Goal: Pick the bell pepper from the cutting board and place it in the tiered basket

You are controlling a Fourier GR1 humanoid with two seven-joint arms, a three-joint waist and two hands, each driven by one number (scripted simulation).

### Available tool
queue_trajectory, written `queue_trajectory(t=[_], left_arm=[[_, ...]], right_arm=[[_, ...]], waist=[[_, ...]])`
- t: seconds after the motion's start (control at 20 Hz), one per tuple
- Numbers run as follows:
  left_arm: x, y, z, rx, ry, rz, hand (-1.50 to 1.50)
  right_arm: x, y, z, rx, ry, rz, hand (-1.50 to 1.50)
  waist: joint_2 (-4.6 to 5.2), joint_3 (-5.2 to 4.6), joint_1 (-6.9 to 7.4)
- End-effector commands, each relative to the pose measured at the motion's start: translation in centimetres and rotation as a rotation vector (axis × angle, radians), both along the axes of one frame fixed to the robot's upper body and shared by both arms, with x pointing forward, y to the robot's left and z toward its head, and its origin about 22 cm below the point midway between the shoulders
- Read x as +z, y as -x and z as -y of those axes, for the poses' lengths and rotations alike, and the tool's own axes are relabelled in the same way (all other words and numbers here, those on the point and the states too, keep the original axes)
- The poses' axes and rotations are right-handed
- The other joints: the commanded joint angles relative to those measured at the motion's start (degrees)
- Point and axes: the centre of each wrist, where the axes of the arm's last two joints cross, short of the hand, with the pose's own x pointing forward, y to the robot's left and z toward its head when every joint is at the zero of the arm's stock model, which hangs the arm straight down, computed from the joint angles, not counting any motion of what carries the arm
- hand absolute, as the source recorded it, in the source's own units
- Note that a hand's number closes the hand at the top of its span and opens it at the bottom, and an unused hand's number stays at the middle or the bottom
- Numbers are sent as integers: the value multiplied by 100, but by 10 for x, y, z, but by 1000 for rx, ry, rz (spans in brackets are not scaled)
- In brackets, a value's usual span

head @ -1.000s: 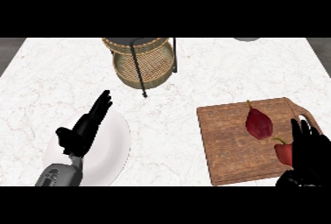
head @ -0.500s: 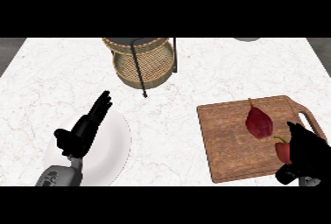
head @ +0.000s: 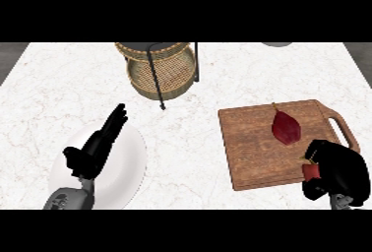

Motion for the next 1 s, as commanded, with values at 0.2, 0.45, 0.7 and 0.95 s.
queue_trajectory(t=[0.2,0.45,0.7,0.95], left_arm=[[15,-5,4,-6,4,-15,0],[3,5,5,-6,1,-6,0],[2,1,-3,-3,-14,1,0],[7,-5,0,15,3,-8,0]], right_arm=[[-5,22,-64,-202,-106,-25,150],[6,48,-128,-424,-192,-39,150],[27,64,-156,-429,-245,162,150],[93,69,-151,-301,-478,480,150]], waist=[[-9,13,-19],[-28,6,-14],[-19,7,-24],[-38,7,-47]])
